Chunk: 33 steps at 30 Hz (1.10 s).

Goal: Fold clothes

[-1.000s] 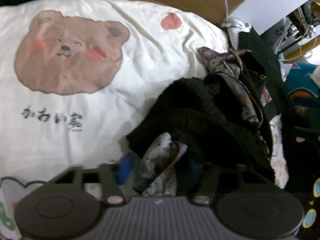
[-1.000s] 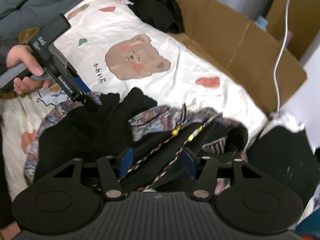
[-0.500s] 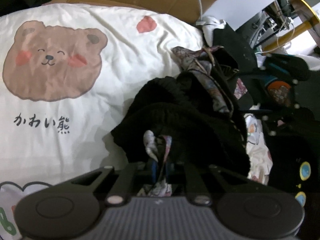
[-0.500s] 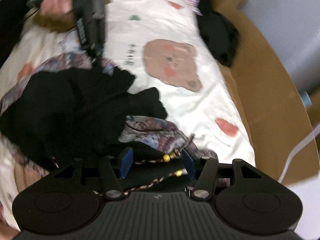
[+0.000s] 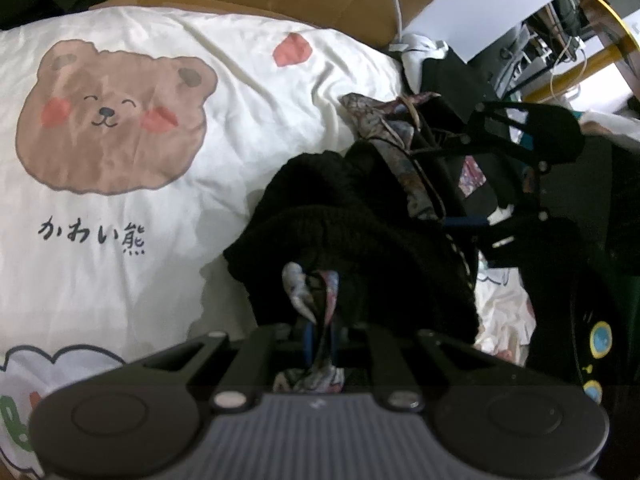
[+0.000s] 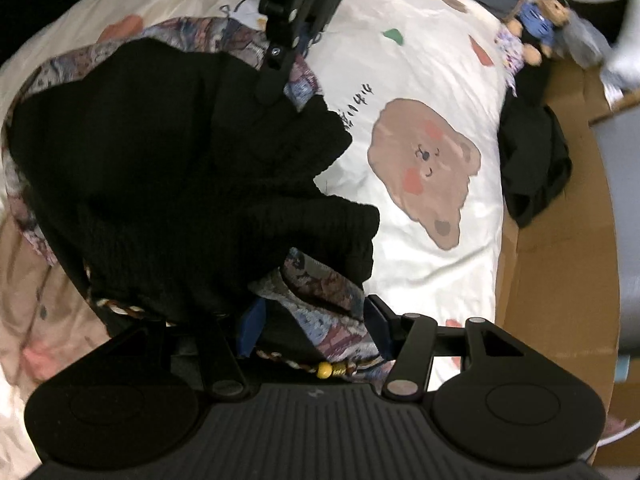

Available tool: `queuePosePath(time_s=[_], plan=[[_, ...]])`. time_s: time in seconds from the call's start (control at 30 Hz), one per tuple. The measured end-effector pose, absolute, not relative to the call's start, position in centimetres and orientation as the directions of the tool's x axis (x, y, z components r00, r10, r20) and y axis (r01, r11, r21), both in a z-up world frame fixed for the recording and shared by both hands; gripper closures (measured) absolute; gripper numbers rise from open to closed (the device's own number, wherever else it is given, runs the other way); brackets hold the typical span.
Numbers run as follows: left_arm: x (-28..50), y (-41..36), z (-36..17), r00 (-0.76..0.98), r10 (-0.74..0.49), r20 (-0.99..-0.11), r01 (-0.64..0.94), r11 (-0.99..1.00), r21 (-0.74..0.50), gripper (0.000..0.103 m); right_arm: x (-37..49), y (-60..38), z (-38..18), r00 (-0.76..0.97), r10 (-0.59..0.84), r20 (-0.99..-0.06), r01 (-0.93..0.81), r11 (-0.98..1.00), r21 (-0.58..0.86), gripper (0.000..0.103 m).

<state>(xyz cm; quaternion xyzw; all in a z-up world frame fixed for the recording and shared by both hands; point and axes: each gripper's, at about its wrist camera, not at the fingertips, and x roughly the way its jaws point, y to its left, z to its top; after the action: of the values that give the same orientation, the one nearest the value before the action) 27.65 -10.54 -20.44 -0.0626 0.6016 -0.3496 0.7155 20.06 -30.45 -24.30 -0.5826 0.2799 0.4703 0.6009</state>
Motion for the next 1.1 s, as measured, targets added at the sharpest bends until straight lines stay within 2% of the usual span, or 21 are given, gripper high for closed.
queuePosePath(time_s=[0.17,0.23,0.27,0.4,0.67,1.1], plan=[[27.5,-10.2,-20.5,0.032,-0.579,-0.815,0.416,0.749,-0.516,0.095,20.1,-29.5,-25.7,0.393,0.223,-0.892,-0.891,-0.147,-0.43,0.044],[27.5,-10.0,-20.4,0.037,-0.58,-0.814,0.413,0.75,-0.517,0.095,20.2,-29.8,-24.6,0.399,0.231,-0.887,-0.898,-0.098,-0.429,0.06],[27.5,-9.9,-20.3,0.041,-0.582,-0.812,0.412,0.75,-0.517,0.095,20.2,-29.9,-24.1,0.402,0.234,-0.885,-0.901,-0.073,-0.429,0.076],[27.4,-9.3,-19.5,0.068,-0.583,-0.81,0.409,0.757,-0.51,0.096,20.4,-30.4,-21.9,0.415,0.247,-0.875,-0.906,0.026,-0.422,0.089],[27.2,-6.3,-15.7,0.177,-0.576,-0.798,0.363,0.792,-0.491,0.097,20.8,-31.5,-17.6,0.445,0.268,-0.854,-0.892,0.223,-0.394,0.094],[24.9,-1.9,-5.4,0.411,-0.51,-0.756,0.349,0.854,-0.387,0.097,20.4,-33.1,-9.2,0.526,0.3,-0.796,-0.803,0.484,-0.348,0.096]])
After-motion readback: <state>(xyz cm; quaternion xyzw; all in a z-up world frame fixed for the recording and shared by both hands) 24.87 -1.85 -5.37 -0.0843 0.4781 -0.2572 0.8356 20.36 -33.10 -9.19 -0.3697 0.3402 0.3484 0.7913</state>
